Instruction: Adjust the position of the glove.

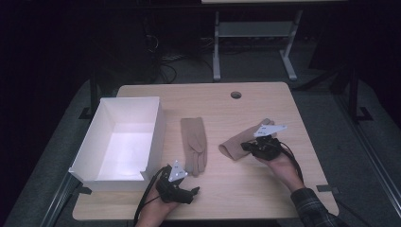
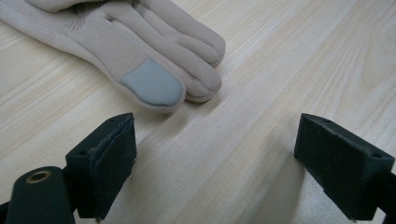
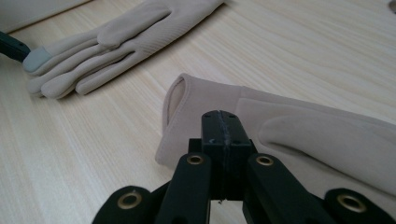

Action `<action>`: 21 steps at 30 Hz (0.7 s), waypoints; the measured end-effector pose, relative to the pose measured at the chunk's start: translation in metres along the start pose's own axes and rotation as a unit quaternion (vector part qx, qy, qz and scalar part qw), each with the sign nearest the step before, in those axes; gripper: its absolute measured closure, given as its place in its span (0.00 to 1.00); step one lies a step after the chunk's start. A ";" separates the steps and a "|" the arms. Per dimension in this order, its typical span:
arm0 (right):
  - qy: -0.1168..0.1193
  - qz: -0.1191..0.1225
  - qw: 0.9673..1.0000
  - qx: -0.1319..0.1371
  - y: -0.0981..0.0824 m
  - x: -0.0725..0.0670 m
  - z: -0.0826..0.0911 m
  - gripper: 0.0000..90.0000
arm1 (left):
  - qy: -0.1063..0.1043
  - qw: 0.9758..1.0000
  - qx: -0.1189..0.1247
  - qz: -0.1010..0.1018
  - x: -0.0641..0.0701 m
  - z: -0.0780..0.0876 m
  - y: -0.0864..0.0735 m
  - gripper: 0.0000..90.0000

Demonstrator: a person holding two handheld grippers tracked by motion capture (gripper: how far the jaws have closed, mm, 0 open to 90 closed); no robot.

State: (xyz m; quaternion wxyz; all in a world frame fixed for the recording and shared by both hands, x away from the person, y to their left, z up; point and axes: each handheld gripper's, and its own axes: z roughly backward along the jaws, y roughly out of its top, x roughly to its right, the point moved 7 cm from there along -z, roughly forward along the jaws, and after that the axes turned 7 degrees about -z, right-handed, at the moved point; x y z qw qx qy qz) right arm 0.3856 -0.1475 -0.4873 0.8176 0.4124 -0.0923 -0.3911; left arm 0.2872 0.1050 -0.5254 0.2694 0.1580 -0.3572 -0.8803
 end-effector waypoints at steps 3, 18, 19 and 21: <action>0.006 -0.002 1.000 -0.005 0.004 -0.002 -0.010 1.00 | 0.000 1.000 0.000 0.000 0.000 0.000 0.000 0.14; 0.006 0.005 0.999 -0.049 -0.006 -0.007 -0.045 1.00 | 0.000 1.000 0.000 0.000 0.000 0.000 0.000 0.14; 0.006 0.007 0.999 -0.051 -0.007 -0.007 -0.044 1.00 | 0.000 1.000 0.000 0.000 0.000 0.000 0.000 0.14; 0.006 0.010 0.999 -0.051 -0.008 -0.007 -0.043 1.00 | -0.001 1.000 0.000 0.000 0.000 0.000 0.000 0.14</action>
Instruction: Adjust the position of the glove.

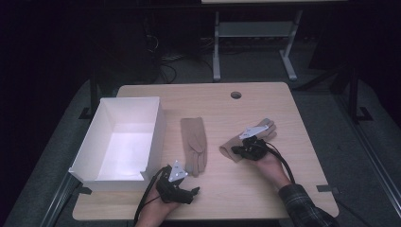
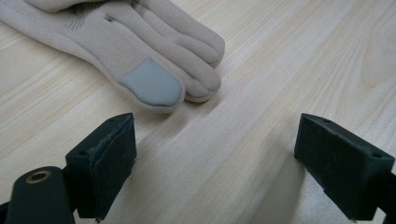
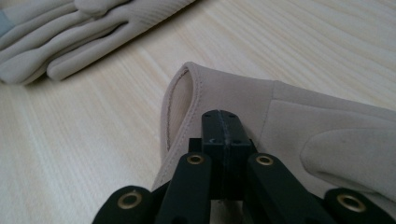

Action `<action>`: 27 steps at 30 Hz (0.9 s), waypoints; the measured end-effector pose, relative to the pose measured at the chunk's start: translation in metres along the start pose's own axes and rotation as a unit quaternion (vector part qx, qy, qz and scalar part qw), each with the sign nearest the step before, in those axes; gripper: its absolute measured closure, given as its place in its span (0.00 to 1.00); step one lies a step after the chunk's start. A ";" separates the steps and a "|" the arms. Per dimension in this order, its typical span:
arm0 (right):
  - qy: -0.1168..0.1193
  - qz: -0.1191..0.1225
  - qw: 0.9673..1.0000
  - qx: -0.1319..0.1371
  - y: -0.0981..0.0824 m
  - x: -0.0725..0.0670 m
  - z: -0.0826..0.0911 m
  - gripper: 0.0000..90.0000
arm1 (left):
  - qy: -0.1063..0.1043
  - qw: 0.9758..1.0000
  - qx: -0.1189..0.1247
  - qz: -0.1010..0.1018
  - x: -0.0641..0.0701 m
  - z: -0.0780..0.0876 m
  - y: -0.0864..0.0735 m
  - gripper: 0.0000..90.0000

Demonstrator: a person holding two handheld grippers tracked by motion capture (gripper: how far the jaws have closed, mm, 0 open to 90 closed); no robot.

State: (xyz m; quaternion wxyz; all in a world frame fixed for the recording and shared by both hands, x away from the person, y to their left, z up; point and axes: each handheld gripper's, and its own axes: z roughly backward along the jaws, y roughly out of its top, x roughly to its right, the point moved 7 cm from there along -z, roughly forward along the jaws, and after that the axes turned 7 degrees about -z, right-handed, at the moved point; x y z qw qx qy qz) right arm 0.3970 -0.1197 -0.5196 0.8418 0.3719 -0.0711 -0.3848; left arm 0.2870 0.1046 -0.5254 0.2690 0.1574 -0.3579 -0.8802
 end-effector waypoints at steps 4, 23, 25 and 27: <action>-0.001 0.003 1.000 -0.009 -0.008 -0.001 0.009 1.00 | 0.000 1.000 0.000 0.000 0.000 0.000 0.000 0.14; 0.000 -0.002 0.999 -0.038 -0.052 -0.001 0.054 1.00 | 0.000 1.000 -0.001 -0.002 0.000 0.000 0.000 0.14; -0.001 -0.004 0.999 -0.039 -0.056 0.000 0.058 1.00 | 0.000 1.000 -0.001 -0.001 0.000 0.000 0.000 0.14; -0.003 -0.003 0.999 -0.041 -0.058 0.000 0.061 1.00 | 0.000 1.000 -0.001 -0.001 0.000 0.000 0.000 0.14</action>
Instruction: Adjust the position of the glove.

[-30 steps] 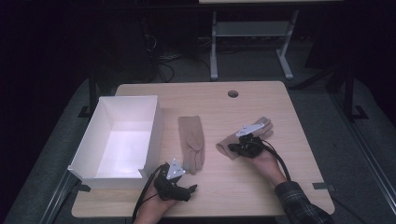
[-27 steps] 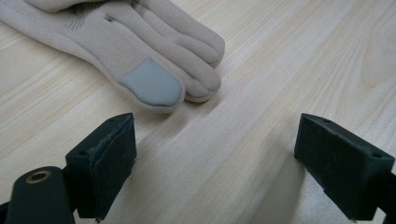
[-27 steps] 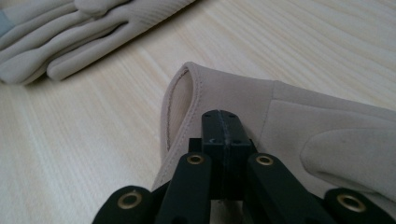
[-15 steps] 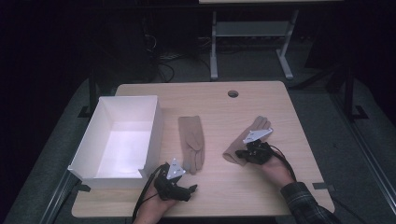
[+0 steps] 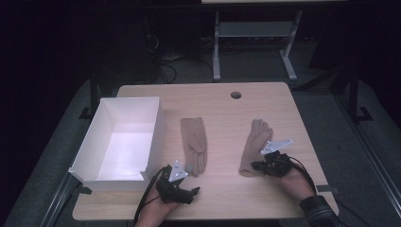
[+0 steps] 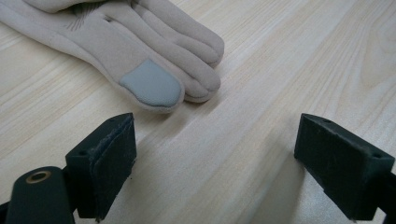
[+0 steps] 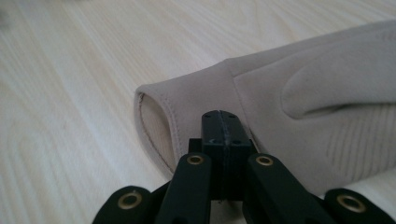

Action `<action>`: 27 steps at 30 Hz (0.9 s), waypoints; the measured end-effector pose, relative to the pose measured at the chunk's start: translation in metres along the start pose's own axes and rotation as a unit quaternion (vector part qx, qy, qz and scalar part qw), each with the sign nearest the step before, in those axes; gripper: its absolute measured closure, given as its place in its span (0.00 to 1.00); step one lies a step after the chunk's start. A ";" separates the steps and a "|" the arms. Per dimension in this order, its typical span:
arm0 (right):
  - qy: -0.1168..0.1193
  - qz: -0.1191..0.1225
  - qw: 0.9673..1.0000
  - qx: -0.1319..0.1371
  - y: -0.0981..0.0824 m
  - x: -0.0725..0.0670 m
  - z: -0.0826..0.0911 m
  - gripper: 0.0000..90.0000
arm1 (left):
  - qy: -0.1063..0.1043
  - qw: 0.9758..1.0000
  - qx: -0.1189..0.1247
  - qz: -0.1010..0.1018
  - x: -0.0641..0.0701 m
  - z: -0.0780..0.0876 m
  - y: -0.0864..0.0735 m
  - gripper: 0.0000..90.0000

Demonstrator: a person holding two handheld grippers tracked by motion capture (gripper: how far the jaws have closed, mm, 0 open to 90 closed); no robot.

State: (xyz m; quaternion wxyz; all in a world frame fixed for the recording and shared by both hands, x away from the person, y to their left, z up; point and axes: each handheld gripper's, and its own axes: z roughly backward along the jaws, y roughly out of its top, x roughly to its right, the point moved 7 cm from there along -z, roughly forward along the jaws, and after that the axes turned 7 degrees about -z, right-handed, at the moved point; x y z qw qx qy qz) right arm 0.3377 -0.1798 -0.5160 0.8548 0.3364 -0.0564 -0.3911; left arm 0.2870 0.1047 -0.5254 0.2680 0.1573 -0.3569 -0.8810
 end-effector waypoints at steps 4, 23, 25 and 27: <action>0.004 -0.007 1.000 -0.001 -0.012 0.001 0.010 1.00 | 0.000 1.000 0.001 0.001 0.000 0.000 0.000 0.14; -0.003 -0.028 0.999 0.030 -0.022 0.008 0.039 1.00 | 0.000 1.000 0.003 0.001 0.000 0.000 0.000 0.14; -0.005 -0.026 0.999 0.032 -0.018 0.010 0.038 1.00 | 0.000 1.000 0.001 0.001 0.000 0.000 0.000 0.14; -0.008 -0.027 0.999 0.036 -0.010 0.015 0.034 1.00 | 0.000 1.000 0.001 0.001 0.000 0.000 0.000 0.14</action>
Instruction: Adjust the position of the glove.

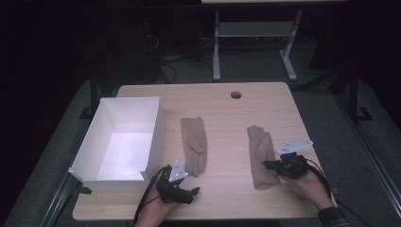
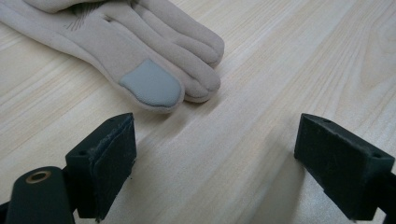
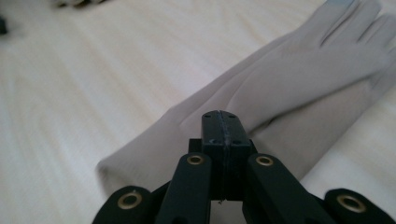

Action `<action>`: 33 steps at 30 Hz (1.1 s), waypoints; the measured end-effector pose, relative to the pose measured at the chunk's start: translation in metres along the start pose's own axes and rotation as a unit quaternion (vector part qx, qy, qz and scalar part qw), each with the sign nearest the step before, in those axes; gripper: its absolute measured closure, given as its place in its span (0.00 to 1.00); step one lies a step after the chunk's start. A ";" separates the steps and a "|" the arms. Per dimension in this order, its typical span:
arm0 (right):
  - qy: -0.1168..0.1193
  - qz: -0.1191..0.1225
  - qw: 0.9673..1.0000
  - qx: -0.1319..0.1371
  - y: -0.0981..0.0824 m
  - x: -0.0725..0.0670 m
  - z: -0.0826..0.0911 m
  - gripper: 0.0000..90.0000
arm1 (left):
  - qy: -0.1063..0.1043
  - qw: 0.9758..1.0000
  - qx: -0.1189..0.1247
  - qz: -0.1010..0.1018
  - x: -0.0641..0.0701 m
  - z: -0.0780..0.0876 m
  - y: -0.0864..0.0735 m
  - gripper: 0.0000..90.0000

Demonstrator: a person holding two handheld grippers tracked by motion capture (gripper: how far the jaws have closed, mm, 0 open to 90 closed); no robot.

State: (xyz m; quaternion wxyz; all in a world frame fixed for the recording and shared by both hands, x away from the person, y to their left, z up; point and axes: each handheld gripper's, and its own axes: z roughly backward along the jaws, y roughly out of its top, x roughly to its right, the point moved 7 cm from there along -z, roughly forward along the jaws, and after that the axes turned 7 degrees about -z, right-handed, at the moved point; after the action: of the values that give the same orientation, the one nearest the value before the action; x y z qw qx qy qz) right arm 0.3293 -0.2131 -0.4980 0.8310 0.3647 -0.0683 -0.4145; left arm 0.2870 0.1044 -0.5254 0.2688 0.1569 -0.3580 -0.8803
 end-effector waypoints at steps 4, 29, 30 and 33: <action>-0.004 -0.003 1.000 0.011 0.014 0.009 -0.008 1.00 | 0.000 1.000 0.000 0.000 0.000 0.000 0.000 0.14; -0.003 0.003 1.000 -0.020 0.002 0.007 -0.023 1.00 | 0.000 1.000 0.000 0.000 0.000 0.000 0.000 0.14; -0.002 0.003 1.000 -0.025 -0.001 0.005 -0.022 1.00 | 0.000 1.000 0.000 0.000 0.000 0.000 0.000 0.14; 0.002 0.006 0.999 -0.032 -0.007 -0.004 -0.019 1.00 | 0.000 1.000 0.000 0.000 0.000 0.000 0.000 0.14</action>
State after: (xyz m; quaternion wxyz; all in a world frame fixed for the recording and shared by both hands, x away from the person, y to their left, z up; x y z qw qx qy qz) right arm 0.3302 -0.2022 -0.5160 0.8450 0.3383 -0.0558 -0.4105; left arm 0.2870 0.1044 -0.5254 0.2689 0.1568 -0.3582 -0.8802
